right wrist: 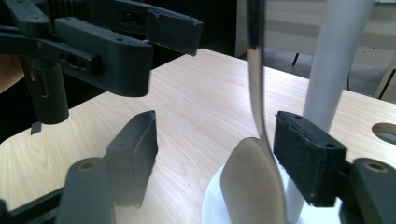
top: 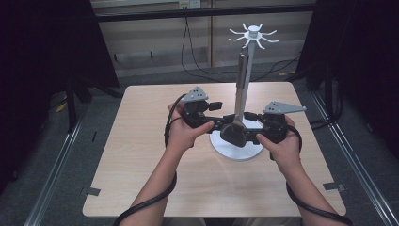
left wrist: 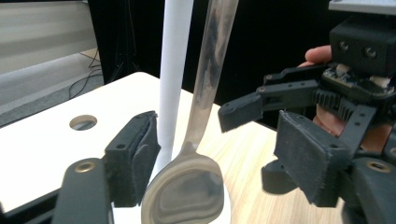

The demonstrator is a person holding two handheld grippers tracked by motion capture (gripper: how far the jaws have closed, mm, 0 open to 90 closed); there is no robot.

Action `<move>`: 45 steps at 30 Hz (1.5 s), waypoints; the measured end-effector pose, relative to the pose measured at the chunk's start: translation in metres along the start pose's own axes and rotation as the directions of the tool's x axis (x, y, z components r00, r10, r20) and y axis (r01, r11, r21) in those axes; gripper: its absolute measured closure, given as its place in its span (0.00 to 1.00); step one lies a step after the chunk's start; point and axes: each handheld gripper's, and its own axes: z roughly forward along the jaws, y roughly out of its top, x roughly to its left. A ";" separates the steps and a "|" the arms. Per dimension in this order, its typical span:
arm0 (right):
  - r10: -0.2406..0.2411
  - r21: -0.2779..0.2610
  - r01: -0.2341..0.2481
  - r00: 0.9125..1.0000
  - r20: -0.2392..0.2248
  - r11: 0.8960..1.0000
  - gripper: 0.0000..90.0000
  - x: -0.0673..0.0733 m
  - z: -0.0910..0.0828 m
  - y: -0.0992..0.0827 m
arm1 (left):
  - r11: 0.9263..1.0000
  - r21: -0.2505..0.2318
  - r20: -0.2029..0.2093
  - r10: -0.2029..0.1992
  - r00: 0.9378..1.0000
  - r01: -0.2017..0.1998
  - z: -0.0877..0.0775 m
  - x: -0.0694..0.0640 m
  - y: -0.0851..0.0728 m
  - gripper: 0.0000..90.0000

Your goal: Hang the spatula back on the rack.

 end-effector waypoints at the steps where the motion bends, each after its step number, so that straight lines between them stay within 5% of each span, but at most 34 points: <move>1: -0.001 0.003 0.001 1.000 0.001 1.000 0.32 0.000 -0.001 -0.001 | 1.000 -0.001 -0.008 0.003 1.000 -0.003 -0.001 0.000 -0.001 0.32; 17: 0.006 0.011 -0.007 0.999 0.034 1.000 0.26 -0.008 -0.015 -0.017 | 0.999 0.039 -0.058 0.038 0.998 -0.036 -0.012 0.001 -0.018 0.23; 45: 0.000 0.032 -0.001 0.999 0.035 0.999 0.24 -0.017 -0.025 -0.048 | 0.997 0.076 -0.096 0.007 0.995 0.000 -0.024 0.006 -0.066 0.21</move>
